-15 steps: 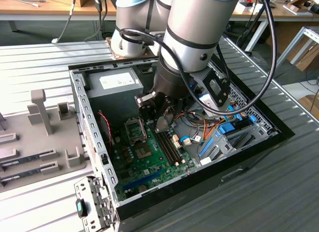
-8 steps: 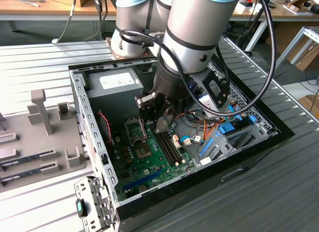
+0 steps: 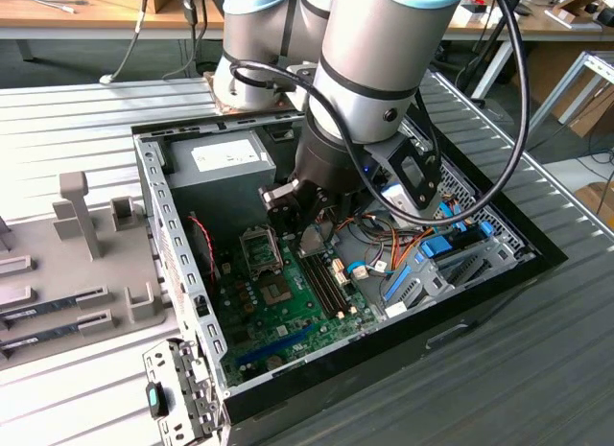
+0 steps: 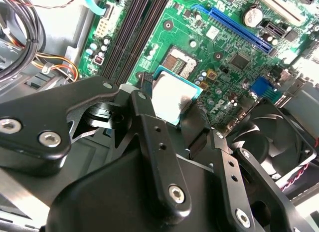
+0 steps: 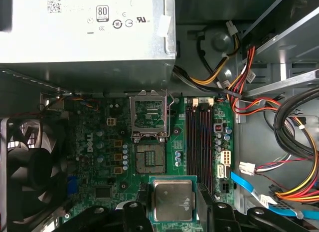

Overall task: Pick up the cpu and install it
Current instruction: 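Pick up the cpu and move it towards the insertion slot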

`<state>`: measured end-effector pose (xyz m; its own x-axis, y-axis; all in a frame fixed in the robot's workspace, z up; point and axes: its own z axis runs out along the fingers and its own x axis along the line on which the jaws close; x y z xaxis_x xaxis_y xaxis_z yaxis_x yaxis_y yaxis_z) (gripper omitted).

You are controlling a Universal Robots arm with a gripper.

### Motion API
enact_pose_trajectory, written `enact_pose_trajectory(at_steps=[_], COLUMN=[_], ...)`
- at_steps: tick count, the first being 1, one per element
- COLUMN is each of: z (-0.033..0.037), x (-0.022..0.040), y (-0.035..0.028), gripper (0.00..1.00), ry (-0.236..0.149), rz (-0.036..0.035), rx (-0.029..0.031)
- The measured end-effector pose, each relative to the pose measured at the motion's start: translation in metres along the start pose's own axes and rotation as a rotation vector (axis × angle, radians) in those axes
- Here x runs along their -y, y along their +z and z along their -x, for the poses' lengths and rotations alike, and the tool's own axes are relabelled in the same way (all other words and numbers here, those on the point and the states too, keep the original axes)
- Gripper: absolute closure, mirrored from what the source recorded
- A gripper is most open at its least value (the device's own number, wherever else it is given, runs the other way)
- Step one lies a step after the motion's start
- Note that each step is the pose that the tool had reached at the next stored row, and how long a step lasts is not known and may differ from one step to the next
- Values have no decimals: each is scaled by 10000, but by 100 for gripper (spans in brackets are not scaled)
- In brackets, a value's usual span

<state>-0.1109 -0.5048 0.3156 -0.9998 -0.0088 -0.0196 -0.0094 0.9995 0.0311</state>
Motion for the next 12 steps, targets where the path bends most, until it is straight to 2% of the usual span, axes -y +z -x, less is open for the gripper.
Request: enact_pose_trajectory(at_steps=[12], z=[-1], x=[5], y=[38], gripper=[53], ry=[0], rz=[0], rx=[0])
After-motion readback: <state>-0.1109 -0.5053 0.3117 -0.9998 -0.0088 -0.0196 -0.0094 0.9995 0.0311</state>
